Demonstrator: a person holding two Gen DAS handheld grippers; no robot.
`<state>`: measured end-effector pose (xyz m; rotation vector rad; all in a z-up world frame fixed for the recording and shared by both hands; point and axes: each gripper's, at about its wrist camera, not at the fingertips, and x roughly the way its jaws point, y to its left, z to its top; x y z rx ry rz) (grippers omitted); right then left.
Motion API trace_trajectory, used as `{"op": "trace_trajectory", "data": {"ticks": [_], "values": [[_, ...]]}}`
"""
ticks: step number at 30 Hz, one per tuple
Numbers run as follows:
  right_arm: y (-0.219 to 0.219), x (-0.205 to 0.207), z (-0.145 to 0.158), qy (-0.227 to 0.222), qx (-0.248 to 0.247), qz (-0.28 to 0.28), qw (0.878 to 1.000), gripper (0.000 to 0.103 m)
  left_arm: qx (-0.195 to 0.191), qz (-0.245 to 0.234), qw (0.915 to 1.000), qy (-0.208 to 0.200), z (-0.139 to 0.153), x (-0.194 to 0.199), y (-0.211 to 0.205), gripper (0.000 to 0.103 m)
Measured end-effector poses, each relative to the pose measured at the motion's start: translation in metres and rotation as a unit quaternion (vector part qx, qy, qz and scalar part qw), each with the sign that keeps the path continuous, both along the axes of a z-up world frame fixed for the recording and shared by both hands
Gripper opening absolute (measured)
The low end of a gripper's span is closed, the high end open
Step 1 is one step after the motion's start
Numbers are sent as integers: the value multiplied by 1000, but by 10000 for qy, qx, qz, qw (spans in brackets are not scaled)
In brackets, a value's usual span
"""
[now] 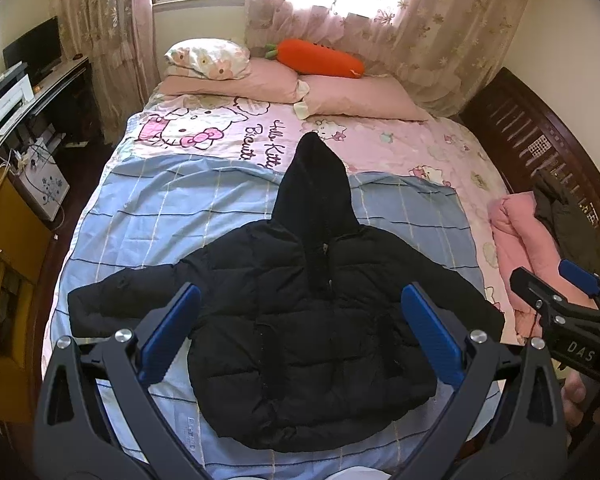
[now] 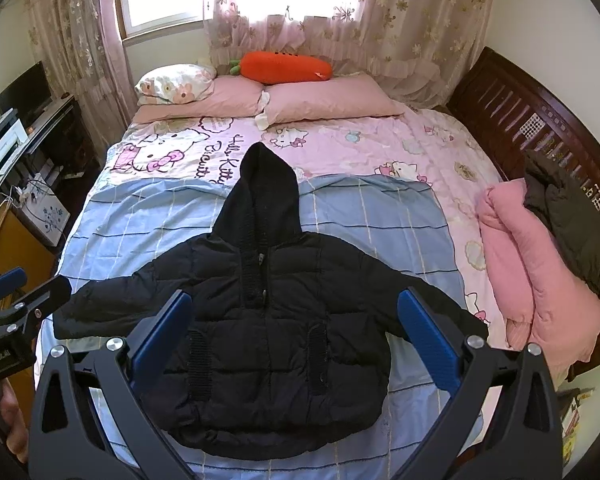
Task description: Fold large clothes
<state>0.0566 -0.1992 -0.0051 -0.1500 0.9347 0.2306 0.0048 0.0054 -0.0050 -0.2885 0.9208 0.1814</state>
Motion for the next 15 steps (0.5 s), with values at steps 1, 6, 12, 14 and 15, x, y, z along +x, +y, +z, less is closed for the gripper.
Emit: {"op": "trace_trajectory", "data": {"ticks": [1, 6, 12, 14, 15], "values": [[0, 0, 0, -1, -3, 2, 10000, 102, 31, 45, 10000, -6, 0, -1, 2, 101], [2, 0, 1, -18, -64, -13, 10000, 102, 43, 142, 9999, 11, 1, 2, 5, 101], [1, 1, 1, -25, -100, 2, 9999, 102, 76, 85, 9999, 9, -1, 0, 4, 101], [1, 0, 0, -31, -105, -1, 9999, 102, 29, 80, 10000, 8, -1, 0, 5, 101], [1, -1, 0, -40, -119, 0, 9999, 102, 8, 73, 10000, -2, 0, -1, 5, 101]]}}
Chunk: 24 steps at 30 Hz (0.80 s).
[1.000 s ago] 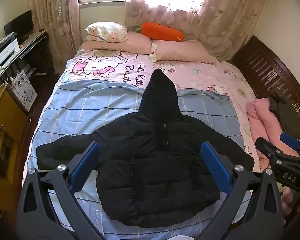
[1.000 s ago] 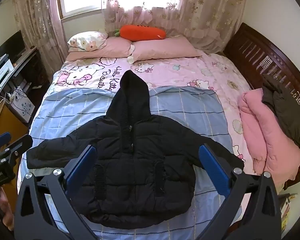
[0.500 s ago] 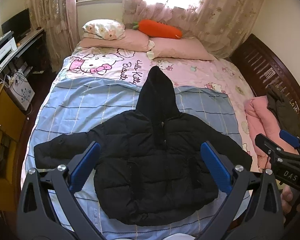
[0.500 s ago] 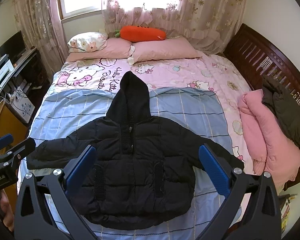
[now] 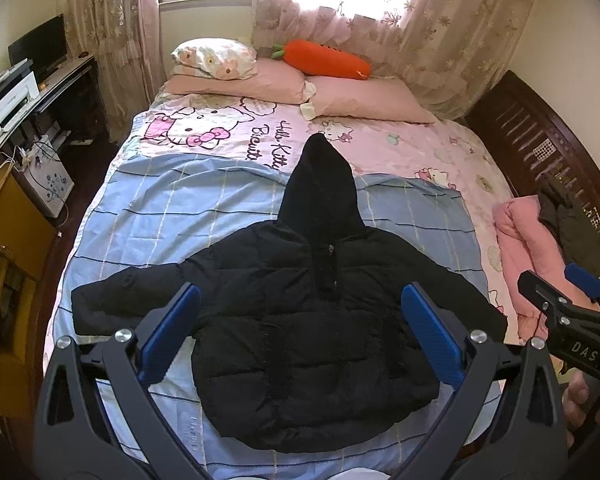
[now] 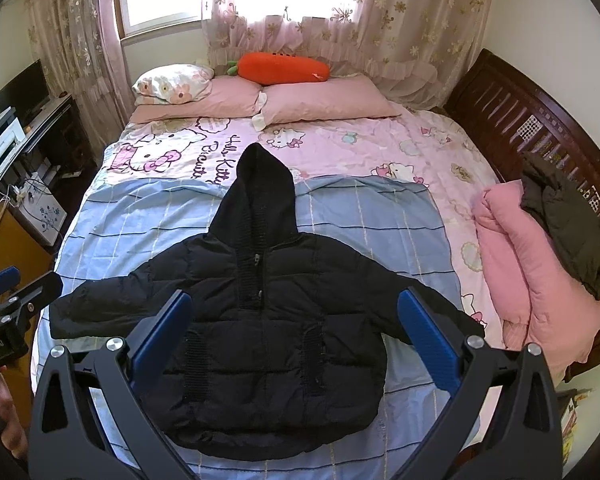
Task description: Fold large clothes
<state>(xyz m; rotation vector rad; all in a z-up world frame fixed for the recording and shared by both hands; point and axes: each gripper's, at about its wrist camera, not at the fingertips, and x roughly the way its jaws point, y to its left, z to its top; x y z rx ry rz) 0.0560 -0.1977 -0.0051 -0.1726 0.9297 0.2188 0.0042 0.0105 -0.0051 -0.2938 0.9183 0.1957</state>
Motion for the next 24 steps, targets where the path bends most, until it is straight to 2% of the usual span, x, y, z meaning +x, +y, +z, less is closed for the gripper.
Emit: {"op": "trace_trajectory", "data": {"ticks": [17, 24], "values": [[-1, 0, -1, 13, -25, 11, 10000, 102, 59, -52, 10000, 12, 3, 0, -3, 101], [2, 0, -4, 12, -43, 17, 10000, 102, -32, -68, 10000, -12, 2, 0, -1, 101]]}}
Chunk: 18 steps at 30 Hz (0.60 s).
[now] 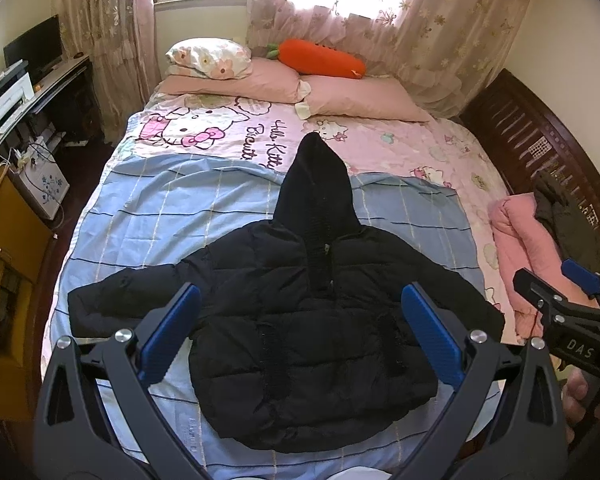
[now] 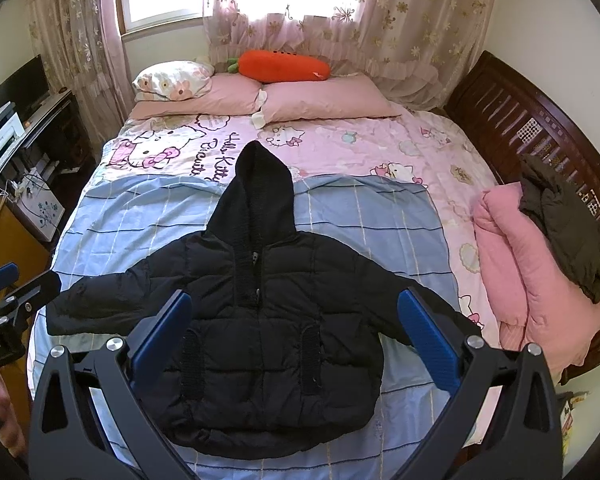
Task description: Fold large clothes
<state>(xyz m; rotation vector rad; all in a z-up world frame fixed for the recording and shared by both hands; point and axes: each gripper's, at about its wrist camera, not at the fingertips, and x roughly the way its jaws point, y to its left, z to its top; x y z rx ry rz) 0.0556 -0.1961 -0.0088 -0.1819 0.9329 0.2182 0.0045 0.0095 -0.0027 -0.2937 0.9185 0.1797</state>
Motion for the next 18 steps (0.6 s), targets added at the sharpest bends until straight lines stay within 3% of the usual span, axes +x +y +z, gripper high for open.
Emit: {"op": "trace_trajectory", "data": {"ticks": [5, 18], "values": [[0, -1, -2, 31, -18, 12, 10000, 102, 156, 19, 9998, 112, -4, 5, -2, 101], [6, 15, -10, 150, -134, -11, 9998, 102, 14, 69, 9998, 167, -11, 16, 9, 101]]}}
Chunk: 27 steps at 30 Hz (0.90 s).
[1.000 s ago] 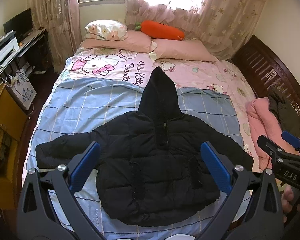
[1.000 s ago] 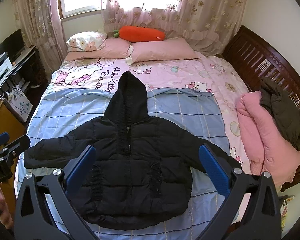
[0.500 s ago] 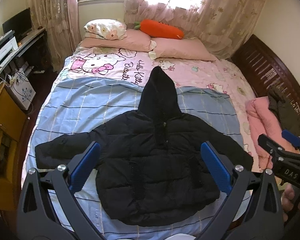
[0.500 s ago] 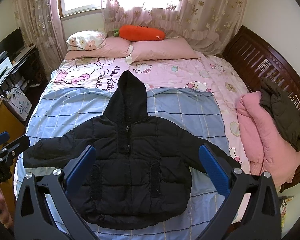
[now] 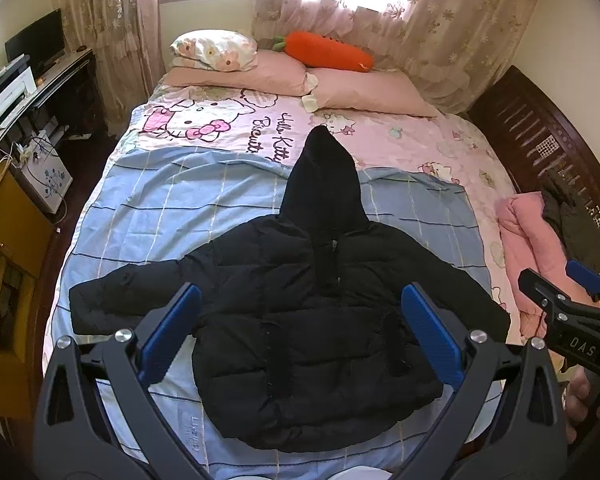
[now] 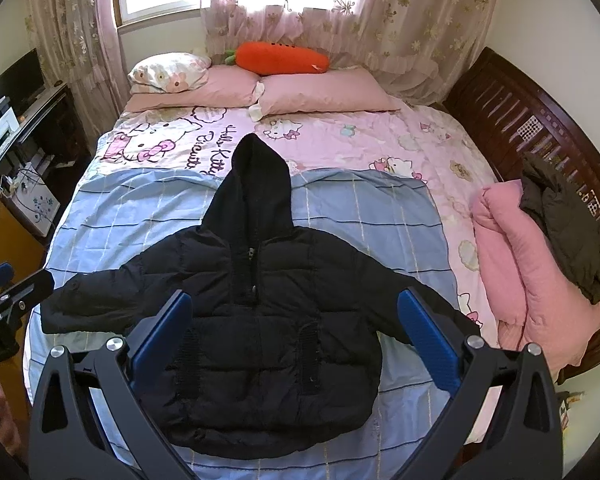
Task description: Fold large clothes
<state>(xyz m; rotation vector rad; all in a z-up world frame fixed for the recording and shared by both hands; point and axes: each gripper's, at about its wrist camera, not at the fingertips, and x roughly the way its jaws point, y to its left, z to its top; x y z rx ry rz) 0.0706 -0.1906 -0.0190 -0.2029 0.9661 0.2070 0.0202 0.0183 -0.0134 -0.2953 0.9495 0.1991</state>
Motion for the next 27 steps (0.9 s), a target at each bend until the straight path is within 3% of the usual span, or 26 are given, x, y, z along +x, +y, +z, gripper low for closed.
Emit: {"op": "trace_trajectory", "data": {"ticks": [6, 10, 12, 15, 18, 20, 22, 24, 27], "values": [[6, 7, -3, -80, -49, 99, 9999, 102, -36, -7, 10000, 47, -6, 6, 6, 101], [16, -1, -1, -536, 55, 460, 9975, 102, 361, -21, 9987, 362, -15, 17, 9, 101], [18, 4, -9, -433, 18, 331, 9985, 102, 306, 5, 9988, 383, -19, 22, 14, 101], [15, 24, -36, 202, 196, 134, 9995, 102, 79, 72, 9985, 530, -32, 32, 24, 101], [3, 38, -76, 1132, 544, -112, 9920, 102, 109, 59, 9976, 682, -49, 44, 31, 101], [-2, 29, -98, 1445, 531, -332, 9875, 102, 90, 77, 9972, 738, -63, 52, 36, 101], [-9, 5, -117, 1845, 900, -574, 9770, 102, -73, 66, 9973, 723, -79, 59, 38, 101], [-14, -21, -134, 2408, 1409, -639, 9582, 102, -185, 76, 9964, 821, -99, 67, 42, 101], [-15, -16, -140, 2844, 2416, -321, 9272, 102, -359, 28, 9935, 1079, -131, 81, 45, 101]]}}
